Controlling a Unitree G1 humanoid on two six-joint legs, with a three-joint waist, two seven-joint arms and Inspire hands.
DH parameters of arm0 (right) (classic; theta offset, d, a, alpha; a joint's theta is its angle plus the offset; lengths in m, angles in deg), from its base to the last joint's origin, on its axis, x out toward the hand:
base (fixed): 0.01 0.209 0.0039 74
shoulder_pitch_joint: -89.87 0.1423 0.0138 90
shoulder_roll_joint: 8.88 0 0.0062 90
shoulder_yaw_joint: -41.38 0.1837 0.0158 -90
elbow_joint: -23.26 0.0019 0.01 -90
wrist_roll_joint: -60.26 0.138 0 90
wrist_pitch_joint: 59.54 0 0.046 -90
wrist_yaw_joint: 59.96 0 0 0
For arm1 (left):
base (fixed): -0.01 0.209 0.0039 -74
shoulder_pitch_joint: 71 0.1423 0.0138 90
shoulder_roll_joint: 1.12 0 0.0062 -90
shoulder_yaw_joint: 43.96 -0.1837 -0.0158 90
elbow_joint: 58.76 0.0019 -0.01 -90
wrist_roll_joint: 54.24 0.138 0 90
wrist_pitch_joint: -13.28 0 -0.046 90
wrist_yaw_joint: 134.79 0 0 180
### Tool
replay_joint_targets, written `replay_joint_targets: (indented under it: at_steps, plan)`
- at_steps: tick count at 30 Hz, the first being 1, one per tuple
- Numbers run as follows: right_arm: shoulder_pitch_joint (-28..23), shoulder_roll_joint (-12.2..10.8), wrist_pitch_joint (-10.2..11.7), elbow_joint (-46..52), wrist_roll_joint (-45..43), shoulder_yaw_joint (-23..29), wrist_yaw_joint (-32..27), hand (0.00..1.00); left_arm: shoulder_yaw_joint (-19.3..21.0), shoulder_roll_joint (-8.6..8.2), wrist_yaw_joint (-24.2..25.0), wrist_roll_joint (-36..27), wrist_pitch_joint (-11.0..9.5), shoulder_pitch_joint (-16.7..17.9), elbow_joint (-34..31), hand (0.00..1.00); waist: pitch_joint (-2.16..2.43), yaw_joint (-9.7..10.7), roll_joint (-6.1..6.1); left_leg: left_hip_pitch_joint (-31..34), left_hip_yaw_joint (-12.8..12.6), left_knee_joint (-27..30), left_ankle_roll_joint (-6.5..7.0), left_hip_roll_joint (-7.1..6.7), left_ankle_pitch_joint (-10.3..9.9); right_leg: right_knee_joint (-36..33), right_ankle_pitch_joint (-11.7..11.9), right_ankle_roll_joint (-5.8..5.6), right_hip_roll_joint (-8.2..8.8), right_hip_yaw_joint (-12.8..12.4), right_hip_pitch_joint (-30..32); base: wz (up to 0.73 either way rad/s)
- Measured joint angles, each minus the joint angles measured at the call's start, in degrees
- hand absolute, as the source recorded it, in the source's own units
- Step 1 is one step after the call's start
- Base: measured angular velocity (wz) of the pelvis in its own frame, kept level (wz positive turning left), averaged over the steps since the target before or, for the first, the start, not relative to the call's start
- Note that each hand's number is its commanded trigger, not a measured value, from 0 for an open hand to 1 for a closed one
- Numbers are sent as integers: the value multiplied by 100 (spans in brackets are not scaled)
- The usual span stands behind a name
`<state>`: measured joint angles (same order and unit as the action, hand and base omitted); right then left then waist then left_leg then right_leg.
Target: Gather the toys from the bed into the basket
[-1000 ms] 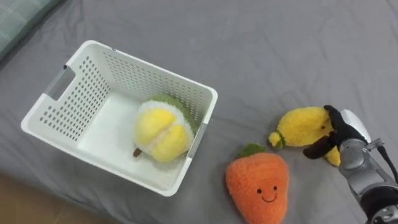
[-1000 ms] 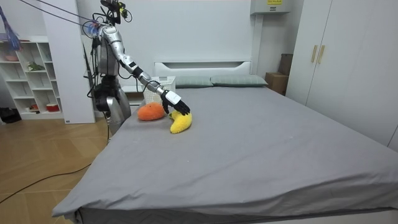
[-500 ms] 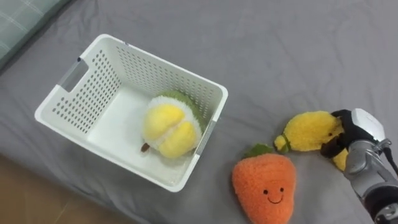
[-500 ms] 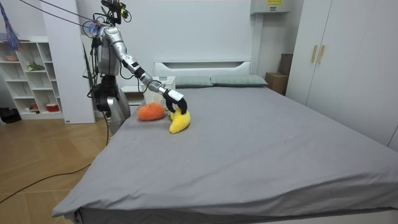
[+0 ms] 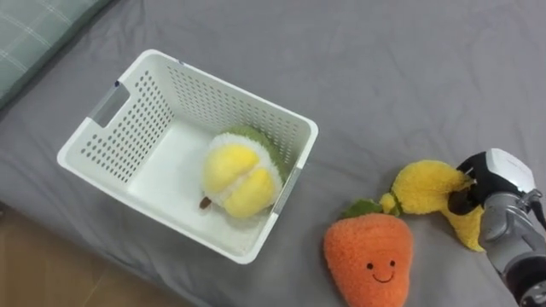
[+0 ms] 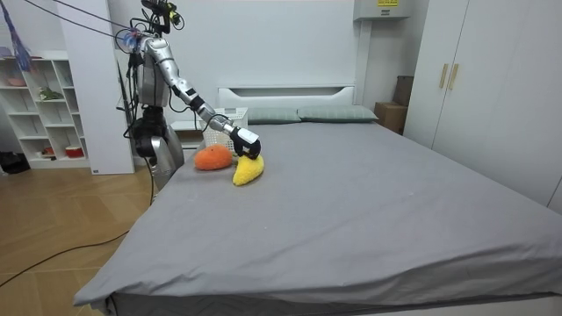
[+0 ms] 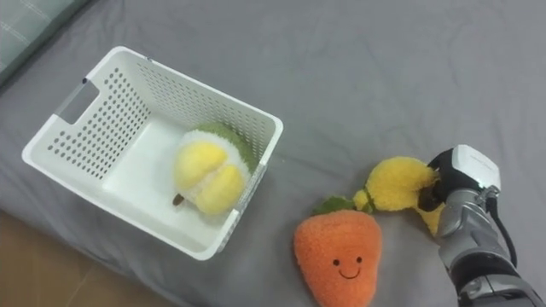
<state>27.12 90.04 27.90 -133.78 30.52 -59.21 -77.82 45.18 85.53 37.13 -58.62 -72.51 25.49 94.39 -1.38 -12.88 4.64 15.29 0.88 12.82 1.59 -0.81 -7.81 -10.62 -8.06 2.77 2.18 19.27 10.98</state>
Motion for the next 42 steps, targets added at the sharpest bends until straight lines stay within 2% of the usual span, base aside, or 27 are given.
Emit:
replay_joint_targets:
  at_steps: [4,10,18,24,26,29,32,35,37,42]
  plan:
    - [-70,0,2,-22,3,1,0,100,0,1,0,1,52,1,71,0,28,5,-15,-9,1,0,-1,-5,28,-6,2,4,8,13,-13,0]
    - [-161,0,6,-32,23,1,-9,100,-173,3,-18,-18,51,-2,97,0,27,28,-22,-47,53,-23,-17,-4,66,-8,12,21,14,119,-77,8]
    - [-232,0,68,62,15,8,-4,100,-176,0,-26,-45,22,3,84,0,37,62,-50,-170,51,-114,-22,-9,102,1,15,25,17,134,-170,0]
    - [-246,0,135,546,15,72,45,100,-120,3,-32,-144,-93,7,-125,0,42,214,-35,-237,30,-145,-20,-9,111,-1,14,24,24,114,-199,-1]
    - [-294,-1,140,753,20,71,57,100,-24,-3,-30,-168,-172,-6,-147,0,47,242,-19,-316,-33,-162,-19,-5,112,-1,13,21,24,36,-253,-15]
    - [-555,-1,137,1466,2,72,67,100,97,5,-38,-171,-238,10,-146,0,48,276,13,-503,-159,-227,-18,1,111,11,3,7,23,-74,-369,-18]
    - [-1017,-1,157,2653,-2,75,207,100,296,-25,-46,-171,-320,87,-149,0,85,320,83,-681,-350,-321,-10,15,116,24,-2,0,19,-214,-449,-26]
    - [-1077,-2,165,3130,-3,76,313,100,295,-41,-48,-176,-355,92,-135,0,87,369,84,-830,-404,-344,-6,13,116,21,-6,-8,21,-297,-560,-13]
    - [-1106,-1,168,3533,-18,113,381,100,298,-41,-51,-182,-392,109,-126,0,101,466,94,-1003,-418,-399,-3,10,112,70,-17,-27,12,-335,-720,-4]
    - [-1442,-15,163,4748,-15,432,490,100,321,-119,-55,-163,-381,267,-121,0,143,509,41,-1309,-490,-514,12,11,98,108,-31,-58,-21,-471,-966,-8]
